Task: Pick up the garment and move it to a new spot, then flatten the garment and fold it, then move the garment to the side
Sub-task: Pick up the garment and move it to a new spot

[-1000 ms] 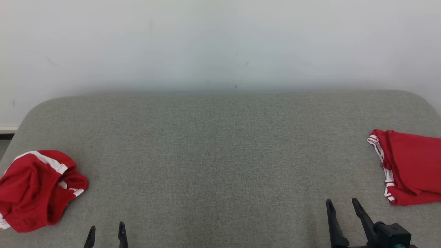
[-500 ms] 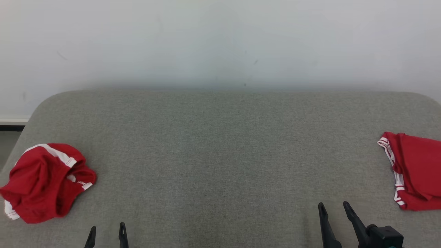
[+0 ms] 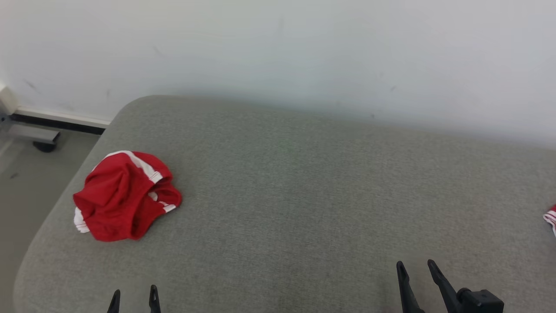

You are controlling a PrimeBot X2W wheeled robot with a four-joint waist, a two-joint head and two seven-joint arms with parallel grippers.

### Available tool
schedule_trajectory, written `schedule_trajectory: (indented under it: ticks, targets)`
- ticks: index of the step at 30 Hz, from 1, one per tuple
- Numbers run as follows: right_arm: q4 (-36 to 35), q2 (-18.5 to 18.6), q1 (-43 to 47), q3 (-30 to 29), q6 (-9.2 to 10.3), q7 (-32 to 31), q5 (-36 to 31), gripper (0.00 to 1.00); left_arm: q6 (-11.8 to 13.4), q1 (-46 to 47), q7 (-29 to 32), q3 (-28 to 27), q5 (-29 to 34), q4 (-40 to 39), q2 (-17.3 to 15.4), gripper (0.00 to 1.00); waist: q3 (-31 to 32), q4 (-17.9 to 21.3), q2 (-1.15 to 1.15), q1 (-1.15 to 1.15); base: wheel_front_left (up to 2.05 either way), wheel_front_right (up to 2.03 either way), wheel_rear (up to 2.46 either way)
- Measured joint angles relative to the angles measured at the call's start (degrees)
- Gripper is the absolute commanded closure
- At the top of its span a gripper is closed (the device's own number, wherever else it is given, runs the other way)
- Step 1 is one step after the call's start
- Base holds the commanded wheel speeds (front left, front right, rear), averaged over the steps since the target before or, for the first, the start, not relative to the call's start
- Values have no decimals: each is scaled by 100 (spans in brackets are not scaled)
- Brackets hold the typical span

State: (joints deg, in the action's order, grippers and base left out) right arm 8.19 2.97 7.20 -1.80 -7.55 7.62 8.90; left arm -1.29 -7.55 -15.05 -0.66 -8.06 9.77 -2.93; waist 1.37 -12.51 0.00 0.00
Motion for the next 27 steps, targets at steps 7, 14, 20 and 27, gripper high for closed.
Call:
schedule_trajectory:
  ticks: [7,14,20,27]
  targets:
    - [41,0,8,66,0,30,40,0,-27,-47,0,-65,68,1,-1,0,1,-627,0,0,0,0,0]
    - [90,-2,-26,164,0,47,59,0,-32,-59,0,-122,90,-11,0,0,-33,-1147,0,0,0,0,0]
    - [138,-2,-32,274,0,47,85,0,-65,-71,0,-180,90,16,-1,0,-28,-1456,0,0,0,0,0]
    - [172,-2,-52,322,0,37,85,0,-65,-60,0,-191,32,97,-1,0,-31,-1525,0,0,0,0,0]
